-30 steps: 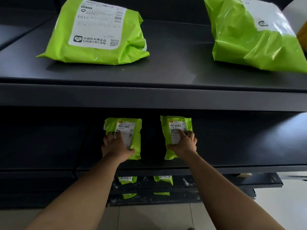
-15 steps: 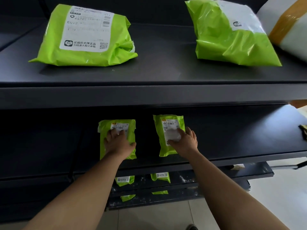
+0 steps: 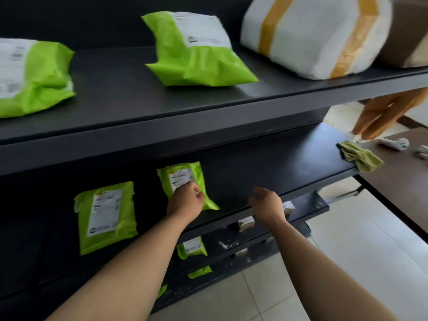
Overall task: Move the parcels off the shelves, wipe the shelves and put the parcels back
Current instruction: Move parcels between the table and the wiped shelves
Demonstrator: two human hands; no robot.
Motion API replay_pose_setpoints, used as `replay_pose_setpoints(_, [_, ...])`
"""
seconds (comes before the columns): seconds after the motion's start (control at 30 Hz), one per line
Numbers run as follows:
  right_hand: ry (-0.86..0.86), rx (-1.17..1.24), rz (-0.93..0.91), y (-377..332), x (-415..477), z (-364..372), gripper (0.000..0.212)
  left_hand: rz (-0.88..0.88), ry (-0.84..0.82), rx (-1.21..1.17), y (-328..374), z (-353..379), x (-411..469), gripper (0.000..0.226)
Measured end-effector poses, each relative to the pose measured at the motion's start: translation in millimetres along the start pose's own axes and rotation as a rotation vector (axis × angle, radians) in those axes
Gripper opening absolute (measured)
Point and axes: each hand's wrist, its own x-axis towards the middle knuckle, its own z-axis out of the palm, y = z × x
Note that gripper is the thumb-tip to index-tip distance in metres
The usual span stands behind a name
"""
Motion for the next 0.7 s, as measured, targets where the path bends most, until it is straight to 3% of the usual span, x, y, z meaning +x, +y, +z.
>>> replay_pose_setpoints(0.1, [0.058, -0.002, 0.056, 31, -2, -31, 0.037, 0.041, -0.030, 0.004, 37, 26, -2, 0.010])
replay_pose_setpoints(0.7, [0.282, 0.042, 0.368, 290, -36, -250, 0.037, 0.341, -0.328, 0.009, 291, 253, -75, 0.012])
